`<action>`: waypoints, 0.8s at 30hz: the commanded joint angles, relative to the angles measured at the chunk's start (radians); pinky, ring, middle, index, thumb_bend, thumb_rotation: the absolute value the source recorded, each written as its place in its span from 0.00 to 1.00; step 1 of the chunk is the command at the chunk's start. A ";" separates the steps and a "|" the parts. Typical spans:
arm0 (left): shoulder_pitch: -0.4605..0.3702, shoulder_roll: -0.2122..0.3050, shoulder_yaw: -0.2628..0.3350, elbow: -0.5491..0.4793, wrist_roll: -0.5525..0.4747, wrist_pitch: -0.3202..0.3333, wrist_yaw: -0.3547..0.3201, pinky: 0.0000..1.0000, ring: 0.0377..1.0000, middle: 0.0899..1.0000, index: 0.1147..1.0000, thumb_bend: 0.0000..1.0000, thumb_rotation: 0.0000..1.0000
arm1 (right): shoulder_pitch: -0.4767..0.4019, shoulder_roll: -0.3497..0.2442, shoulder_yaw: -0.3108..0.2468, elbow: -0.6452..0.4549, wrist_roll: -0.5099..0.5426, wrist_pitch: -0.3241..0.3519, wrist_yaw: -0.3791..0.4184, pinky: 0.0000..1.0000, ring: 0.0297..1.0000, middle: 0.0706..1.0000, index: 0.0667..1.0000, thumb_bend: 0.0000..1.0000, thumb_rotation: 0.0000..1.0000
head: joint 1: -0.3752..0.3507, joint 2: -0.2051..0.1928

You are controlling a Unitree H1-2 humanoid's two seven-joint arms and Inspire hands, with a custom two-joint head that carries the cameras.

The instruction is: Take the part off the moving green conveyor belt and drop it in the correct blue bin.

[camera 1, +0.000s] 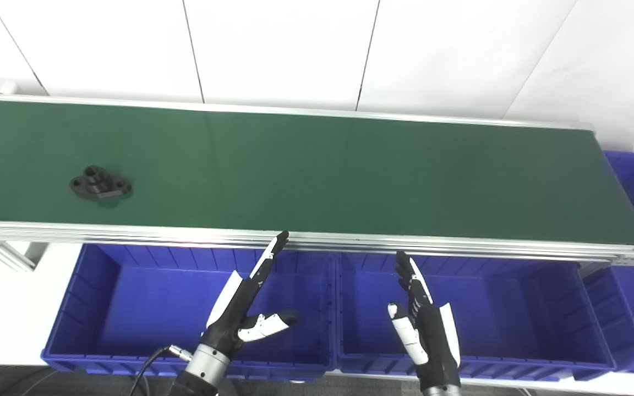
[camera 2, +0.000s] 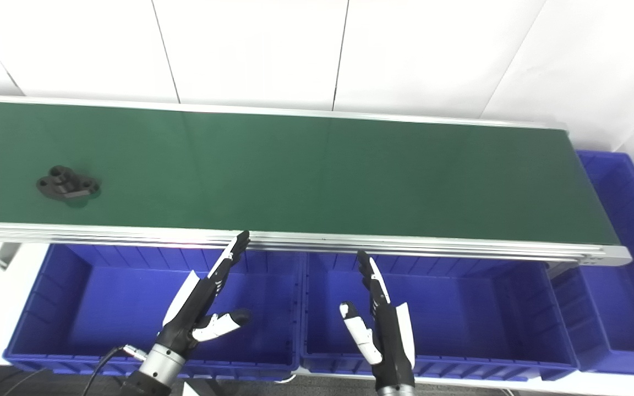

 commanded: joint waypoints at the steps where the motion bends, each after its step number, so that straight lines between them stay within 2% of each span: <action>1: -0.025 0.006 -0.013 -0.010 0.014 -0.042 0.034 1.00 1.00 1.00 1.00 0.77 0.81 | -0.007 -0.007 0.003 -0.007 -0.005 -0.056 -0.015 0.95 0.96 0.96 0.95 0.69 0.89 | 0.010 -0.008; 11: -0.032 0.013 -0.042 0.014 0.015 -0.042 0.073 1.00 1.00 1.00 1.00 0.80 0.79 | -0.012 -0.013 0.016 0.017 0.019 -0.056 -0.028 0.97 0.96 0.96 0.95 0.70 0.89 | 0.026 -0.055; 24: -0.051 0.026 -0.078 0.027 0.025 -0.042 0.125 0.99 1.00 1.00 1.00 0.80 0.78 | -0.016 -0.021 0.021 0.021 0.009 -0.056 -0.044 0.97 0.96 0.96 0.95 0.73 0.91 | 0.039 -0.059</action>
